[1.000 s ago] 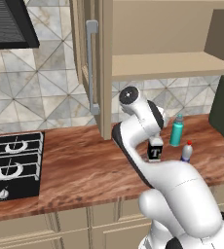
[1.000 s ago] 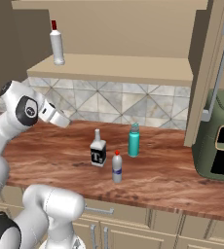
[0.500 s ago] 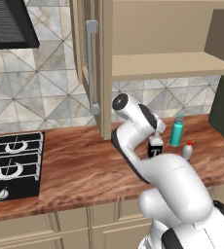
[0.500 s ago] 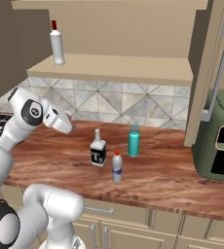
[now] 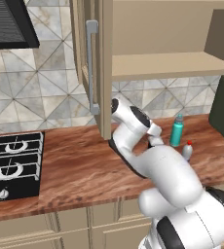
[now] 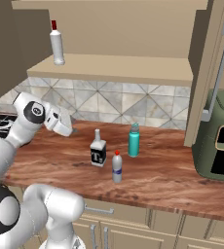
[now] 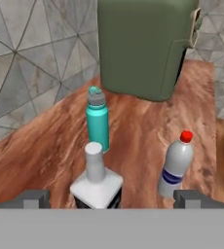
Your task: Sort all alcoholic drinks to one cabinet, and non-alcoholic drinks to the other.
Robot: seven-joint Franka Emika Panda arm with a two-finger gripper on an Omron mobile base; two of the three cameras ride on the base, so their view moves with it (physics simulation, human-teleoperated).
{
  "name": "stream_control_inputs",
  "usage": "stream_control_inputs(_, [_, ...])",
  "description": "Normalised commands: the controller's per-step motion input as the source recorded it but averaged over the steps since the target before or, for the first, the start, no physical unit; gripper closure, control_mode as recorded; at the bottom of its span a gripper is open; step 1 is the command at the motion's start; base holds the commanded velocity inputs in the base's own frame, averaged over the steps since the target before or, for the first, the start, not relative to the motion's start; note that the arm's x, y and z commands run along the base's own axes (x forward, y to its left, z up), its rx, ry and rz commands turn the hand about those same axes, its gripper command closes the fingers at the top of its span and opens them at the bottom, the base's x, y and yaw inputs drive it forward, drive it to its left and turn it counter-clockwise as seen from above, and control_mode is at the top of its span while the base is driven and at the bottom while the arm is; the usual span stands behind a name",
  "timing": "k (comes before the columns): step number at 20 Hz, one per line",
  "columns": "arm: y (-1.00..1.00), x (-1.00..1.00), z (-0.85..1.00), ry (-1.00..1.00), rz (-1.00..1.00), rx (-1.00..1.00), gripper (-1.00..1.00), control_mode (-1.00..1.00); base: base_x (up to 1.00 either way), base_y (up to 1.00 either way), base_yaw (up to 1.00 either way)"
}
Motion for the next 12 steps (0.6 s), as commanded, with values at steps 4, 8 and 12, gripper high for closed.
stream_control_inputs(4, [-0.01,0.25,-0.02,0.00,-0.11,-0.04,-1.00,-1.00,0.00,0.00,0.00])
stream_control_inputs(8, [-0.04,0.24,-0.10,0.00,-0.12,-0.03,-1.00,-1.00,0.00,0.00,0.00])
stream_control_inputs(12, [-0.10,0.22,-0.25,0.00,-0.11,-0.03,-1.00,-1.00,0.00,0.00,0.00])
